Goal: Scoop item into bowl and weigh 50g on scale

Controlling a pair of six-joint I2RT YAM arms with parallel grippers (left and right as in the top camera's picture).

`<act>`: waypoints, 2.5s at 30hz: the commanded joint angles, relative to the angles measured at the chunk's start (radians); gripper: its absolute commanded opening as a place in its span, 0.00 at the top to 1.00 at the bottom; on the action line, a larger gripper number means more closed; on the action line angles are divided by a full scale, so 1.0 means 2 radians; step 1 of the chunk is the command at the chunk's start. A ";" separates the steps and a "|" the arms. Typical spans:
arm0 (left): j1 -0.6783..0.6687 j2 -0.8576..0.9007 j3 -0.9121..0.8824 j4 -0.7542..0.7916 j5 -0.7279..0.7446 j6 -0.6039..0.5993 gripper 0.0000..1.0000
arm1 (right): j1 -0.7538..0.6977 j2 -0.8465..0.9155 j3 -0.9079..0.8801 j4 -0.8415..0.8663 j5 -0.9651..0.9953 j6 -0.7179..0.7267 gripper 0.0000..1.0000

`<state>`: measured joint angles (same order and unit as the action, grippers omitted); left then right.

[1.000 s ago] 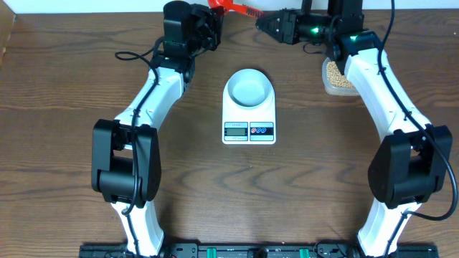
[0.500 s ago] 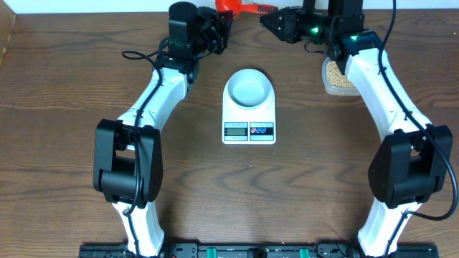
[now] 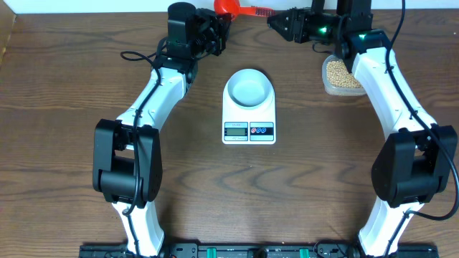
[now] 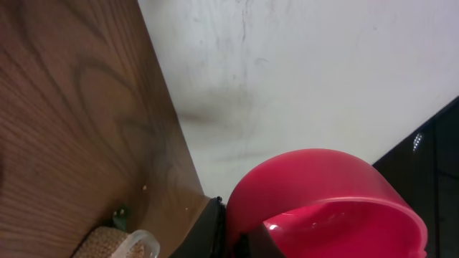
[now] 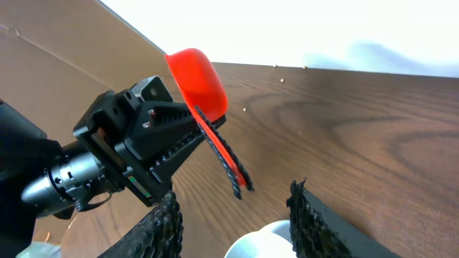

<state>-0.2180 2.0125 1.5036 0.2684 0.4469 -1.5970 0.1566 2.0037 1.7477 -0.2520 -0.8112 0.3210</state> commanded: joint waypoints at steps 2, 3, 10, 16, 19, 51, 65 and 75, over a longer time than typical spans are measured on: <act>0.001 -0.004 0.007 0.001 0.022 0.002 0.93 | 0.009 0.000 0.009 0.014 -0.006 -0.006 0.51; 0.001 -0.004 0.007 0.001 0.026 0.002 0.93 | 0.009 0.000 0.009 0.016 -0.006 -0.006 0.50; 0.001 -0.004 0.007 0.001 0.039 0.000 0.93 | 0.016 0.000 0.009 0.018 -0.005 -0.006 0.48; 0.001 -0.004 0.007 0.001 0.056 -0.007 0.93 | 0.018 0.000 0.009 0.020 -0.005 -0.006 0.63; 0.001 -0.004 0.007 0.001 0.071 -0.009 0.93 | 0.018 0.000 0.009 0.020 -0.005 -0.006 0.65; 0.002 -0.004 0.007 0.001 0.068 -0.008 0.59 | -0.009 0.000 0.009 0.029 -0.017 0.132 0.99; 0.002 -0.003 0.006 -0.002 -0.008 0.046 0.49 | -0.010 0.000 0.009 0.029 -0.063 0.161 0.99; 0.001 -0.003 0.006 -0.003 -0.014 0.054 0.56 | -0.002 0.000 0.009 0.023 -0.067 0.161 0.99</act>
<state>-0.2180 2.0125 1.5036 0.2646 0.4335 -1.5131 0.1398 2.0037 1.7477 -0.2047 -0.9203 0.6361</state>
